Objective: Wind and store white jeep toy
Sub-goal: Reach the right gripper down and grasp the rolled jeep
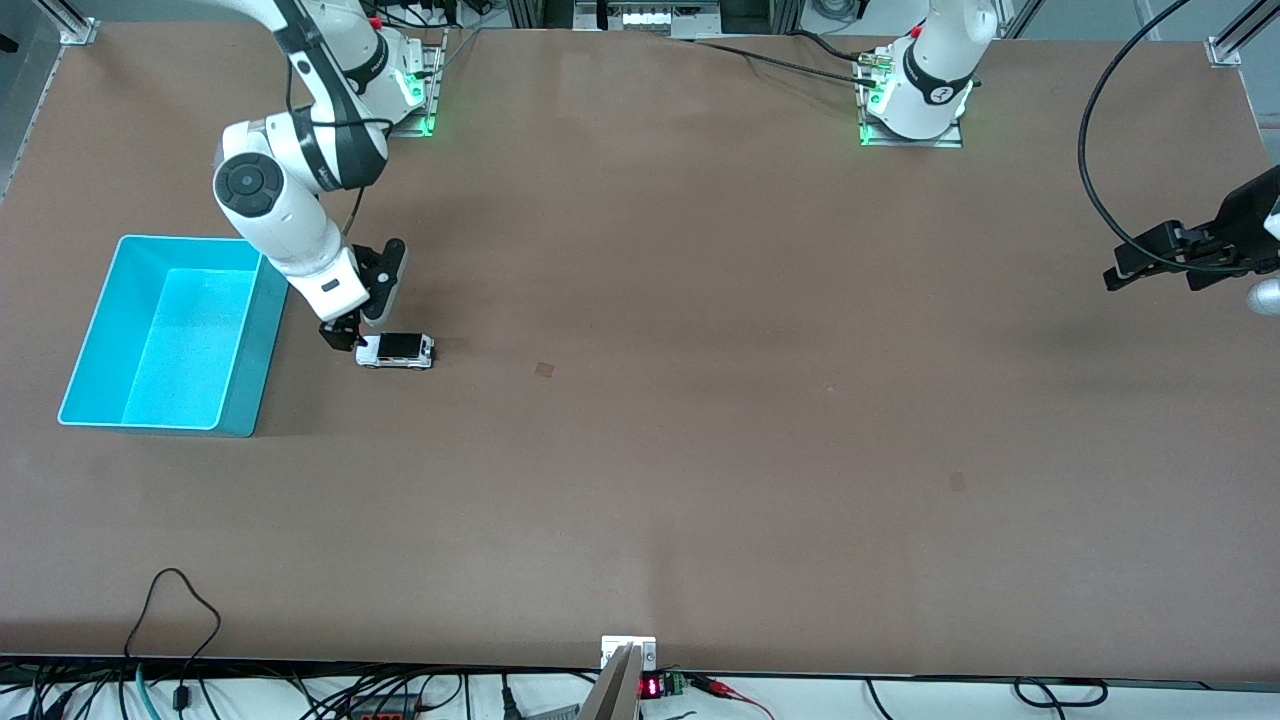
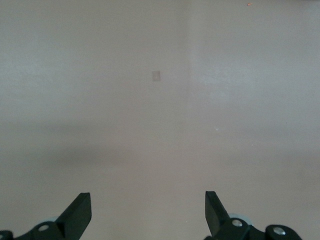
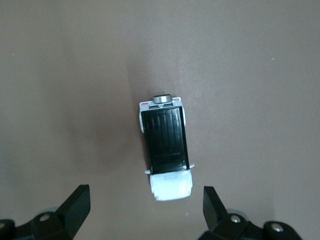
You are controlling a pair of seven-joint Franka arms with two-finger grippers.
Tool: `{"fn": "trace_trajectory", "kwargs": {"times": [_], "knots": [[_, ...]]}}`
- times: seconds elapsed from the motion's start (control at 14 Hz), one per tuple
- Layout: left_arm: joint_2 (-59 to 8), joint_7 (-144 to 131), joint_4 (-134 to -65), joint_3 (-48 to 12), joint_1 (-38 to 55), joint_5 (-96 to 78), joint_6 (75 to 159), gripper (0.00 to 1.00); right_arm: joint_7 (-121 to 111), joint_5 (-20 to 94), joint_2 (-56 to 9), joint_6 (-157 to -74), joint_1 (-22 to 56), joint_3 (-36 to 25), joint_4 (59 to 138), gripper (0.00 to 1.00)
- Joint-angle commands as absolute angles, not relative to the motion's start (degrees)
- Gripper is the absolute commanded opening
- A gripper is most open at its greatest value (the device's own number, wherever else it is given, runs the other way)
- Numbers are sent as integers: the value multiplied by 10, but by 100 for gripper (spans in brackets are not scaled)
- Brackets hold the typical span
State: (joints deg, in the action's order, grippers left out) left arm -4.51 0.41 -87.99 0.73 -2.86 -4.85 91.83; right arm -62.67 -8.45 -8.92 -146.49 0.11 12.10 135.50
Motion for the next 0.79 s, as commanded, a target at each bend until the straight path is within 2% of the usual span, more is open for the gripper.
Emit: {"fn": "trace_trajectory", "kwargs": {"times": [0.0,0.72], "knots": [[-4,-3,-940,8,-23,-31,957,100,-666,-91,-132,-1495,-10,126,1333,100],[-17,-1,-933,6,-25,-27,953,100,-678,-91,-196,-1542,-4,126,1313,100]]}}
